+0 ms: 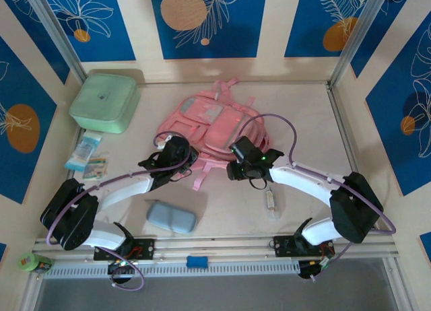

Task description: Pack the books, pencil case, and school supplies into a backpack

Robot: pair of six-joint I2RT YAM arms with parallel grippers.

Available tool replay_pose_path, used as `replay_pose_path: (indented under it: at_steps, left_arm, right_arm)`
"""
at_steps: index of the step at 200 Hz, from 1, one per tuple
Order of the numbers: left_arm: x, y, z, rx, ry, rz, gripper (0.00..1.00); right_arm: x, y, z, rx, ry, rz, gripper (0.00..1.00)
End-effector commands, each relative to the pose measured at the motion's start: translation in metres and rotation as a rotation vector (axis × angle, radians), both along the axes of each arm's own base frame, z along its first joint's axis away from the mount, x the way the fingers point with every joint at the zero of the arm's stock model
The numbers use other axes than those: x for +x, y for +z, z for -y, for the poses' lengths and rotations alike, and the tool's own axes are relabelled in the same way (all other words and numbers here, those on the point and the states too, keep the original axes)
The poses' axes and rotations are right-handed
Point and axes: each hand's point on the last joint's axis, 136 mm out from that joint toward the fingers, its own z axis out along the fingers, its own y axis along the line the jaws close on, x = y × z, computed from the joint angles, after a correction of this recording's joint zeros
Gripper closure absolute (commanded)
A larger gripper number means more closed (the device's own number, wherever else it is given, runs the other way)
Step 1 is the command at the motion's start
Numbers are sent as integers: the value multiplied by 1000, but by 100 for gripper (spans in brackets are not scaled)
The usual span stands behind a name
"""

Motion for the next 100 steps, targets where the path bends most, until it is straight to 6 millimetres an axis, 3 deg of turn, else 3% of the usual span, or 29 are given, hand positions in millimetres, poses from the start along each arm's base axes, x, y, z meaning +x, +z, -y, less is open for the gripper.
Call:
replay_pose_path:
  at_steps: [1,48,100]
  left_arm:
    - [14,40,13,-76,-13,101,100]
    - [13,39,3,-30,-2,101,100]
    - [27,35,-31,32,17,90,100]
  right_arm:
    - [24,12,-9,-10,20,94,61]
    - [26,11,-12,4,24,83,81]
    - [1,3,33,-82,-85,-4,97]
